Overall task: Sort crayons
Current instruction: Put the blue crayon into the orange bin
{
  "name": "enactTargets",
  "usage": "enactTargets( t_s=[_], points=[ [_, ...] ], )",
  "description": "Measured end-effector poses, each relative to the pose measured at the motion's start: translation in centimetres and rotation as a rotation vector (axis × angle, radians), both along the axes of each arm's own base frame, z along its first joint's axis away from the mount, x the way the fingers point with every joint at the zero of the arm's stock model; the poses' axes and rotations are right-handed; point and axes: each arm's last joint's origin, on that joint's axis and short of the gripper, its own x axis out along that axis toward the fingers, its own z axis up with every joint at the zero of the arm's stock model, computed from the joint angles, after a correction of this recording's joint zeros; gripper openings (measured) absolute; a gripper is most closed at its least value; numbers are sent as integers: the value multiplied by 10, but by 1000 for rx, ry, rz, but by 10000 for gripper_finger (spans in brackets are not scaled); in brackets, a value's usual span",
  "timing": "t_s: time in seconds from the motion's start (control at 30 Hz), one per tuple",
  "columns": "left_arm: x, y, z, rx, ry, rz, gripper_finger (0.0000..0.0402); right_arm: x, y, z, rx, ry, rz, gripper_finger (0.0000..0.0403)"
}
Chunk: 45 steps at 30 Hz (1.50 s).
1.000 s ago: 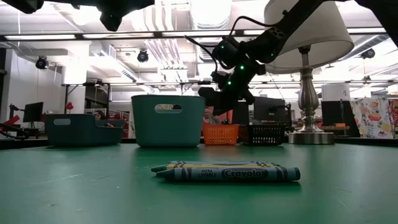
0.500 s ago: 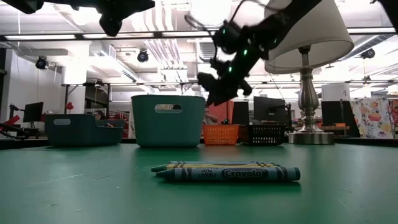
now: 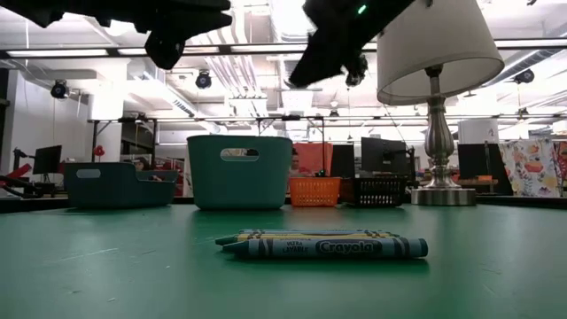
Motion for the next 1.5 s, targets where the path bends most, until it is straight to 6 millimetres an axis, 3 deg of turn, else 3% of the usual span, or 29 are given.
enactTargets(
  t_s=[0.17,0.3,0.57,0.77,1.03,1.23,1.5],
  points=[
    [7,-18,-11,-13,-10,-19,84,-14,52,-4,2,1,155,90],
    [16,-32,-16,-6,17,-44,84,-23,82,-13,20,18,236,79],
    [42,-67,-28,37,77,-114,84,-38,128,-35,36,61,365,55],
    [57,-89,-45,83,130,-153,84,-56,157,-57,80,-19,452,39],
    [70,-116,-76,138,208,-199,84,-86,182,-87,141,-179,570,36],
    [75,-130,-99,169,260,-224,84,-102,192,-106,142,-194,617,36],
    [77,-136,-117,161,301,-225,84,-96,206,-143,108,-169,600,36]
  ],
)
